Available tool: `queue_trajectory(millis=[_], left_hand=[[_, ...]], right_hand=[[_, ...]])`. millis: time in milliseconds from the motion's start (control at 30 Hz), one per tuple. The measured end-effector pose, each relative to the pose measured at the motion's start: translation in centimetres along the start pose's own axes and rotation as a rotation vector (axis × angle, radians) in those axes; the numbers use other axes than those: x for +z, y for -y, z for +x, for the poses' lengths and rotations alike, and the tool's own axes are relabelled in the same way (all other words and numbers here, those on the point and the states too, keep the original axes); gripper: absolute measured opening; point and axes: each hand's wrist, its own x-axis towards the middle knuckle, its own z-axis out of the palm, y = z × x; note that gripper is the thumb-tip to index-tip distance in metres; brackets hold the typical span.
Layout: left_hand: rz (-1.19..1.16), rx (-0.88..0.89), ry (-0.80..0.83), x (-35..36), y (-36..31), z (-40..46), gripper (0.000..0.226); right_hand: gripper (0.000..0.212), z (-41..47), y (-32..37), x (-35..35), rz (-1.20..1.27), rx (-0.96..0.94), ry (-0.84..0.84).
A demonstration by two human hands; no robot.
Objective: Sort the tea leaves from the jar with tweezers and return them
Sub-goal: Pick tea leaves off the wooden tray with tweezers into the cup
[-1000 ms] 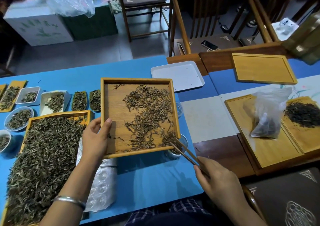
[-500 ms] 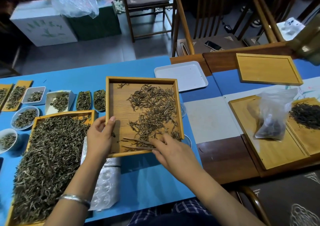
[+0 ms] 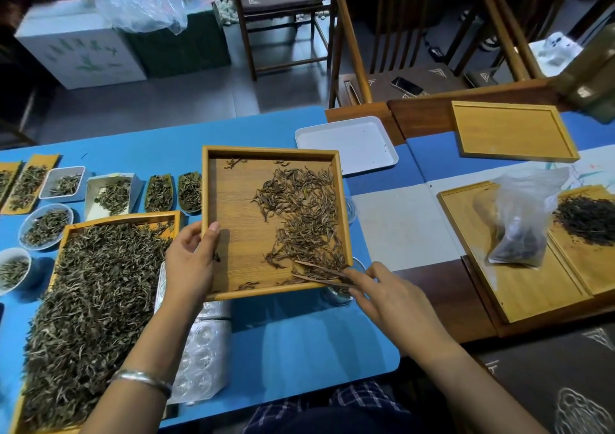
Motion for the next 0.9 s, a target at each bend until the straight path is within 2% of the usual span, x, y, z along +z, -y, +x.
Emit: queue_trajectory(millis=[267,700,900], left_hand=[[-0.007,0.002,-0.002,0.0,0.1,0.1,0.028],[-0.017,-0.018,-0.029,0.0,1.1,0.8,0.020],[-0.017,-0.003,-0.024,0.1,1.1,0.7,0.026]], right_hand=[[0.030,-1.0,-1.6,0.1,-0.048,0.031,0.027],[0.037,-4.0,-3.7,0.3,0.085,0.182,0.121],[0.035,-4.2,-2.4,-1.0,0.128,0.201,0.042]])
